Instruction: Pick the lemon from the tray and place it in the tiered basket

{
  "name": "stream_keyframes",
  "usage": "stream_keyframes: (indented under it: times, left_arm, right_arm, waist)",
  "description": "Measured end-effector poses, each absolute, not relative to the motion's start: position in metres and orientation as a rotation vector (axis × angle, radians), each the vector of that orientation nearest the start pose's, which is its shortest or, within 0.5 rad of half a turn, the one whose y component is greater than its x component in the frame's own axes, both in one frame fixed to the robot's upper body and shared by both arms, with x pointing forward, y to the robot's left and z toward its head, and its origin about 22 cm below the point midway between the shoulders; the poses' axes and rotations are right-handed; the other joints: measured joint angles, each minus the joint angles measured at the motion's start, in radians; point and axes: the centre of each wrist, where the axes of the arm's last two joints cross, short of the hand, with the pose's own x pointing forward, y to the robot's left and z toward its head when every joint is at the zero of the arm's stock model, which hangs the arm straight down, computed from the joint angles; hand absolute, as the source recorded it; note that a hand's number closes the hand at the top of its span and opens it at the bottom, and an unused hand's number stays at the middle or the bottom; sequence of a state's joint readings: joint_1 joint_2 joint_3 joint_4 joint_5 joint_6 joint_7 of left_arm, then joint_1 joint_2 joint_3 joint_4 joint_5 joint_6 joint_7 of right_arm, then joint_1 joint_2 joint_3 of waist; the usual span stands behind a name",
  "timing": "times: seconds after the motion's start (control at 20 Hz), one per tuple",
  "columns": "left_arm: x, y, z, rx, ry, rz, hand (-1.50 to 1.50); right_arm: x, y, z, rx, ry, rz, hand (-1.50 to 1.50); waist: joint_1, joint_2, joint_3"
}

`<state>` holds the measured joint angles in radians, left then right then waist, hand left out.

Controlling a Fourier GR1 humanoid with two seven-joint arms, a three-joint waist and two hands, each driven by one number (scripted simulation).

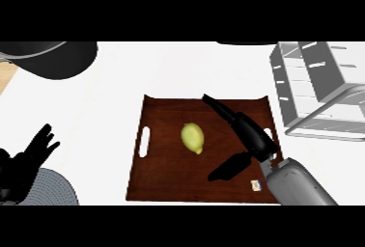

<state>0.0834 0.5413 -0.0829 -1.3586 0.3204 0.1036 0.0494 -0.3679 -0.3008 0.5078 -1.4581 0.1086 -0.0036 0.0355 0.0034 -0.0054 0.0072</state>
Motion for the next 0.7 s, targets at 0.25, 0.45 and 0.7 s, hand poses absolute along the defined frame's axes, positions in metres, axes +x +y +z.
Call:
stream_keyframes:
  times: [0.25, 0.45, 0.7]
  left_arm:
    - [0.215, 0.364, -0.015, 0.289, -1.22, -0.066, 0.0]
    - [0.219, 0.363, -0.016, 0.289, -1.222, -0.066, 0.0]
    - [0.219, 0.366, -0.012, 0.279, -1.222, -0.069, 0.0]
  right_arm:
    - [0.289, -0.157, 0.055, -0.023, -1.539, 0.934, -1.5]
    - [0.286, -0.165, 0.054, -0.076, -1.479, 0.946, -1.5]
    - [0.291, -0.177, 0.046, -0.078, -1.447, 0.931, -1.5]
  waist:
    - [-0.001, 0.0, 0.0]
    - [-0.002, 0.001, 0.0]
    - [0.0, 0.002, -0.002]
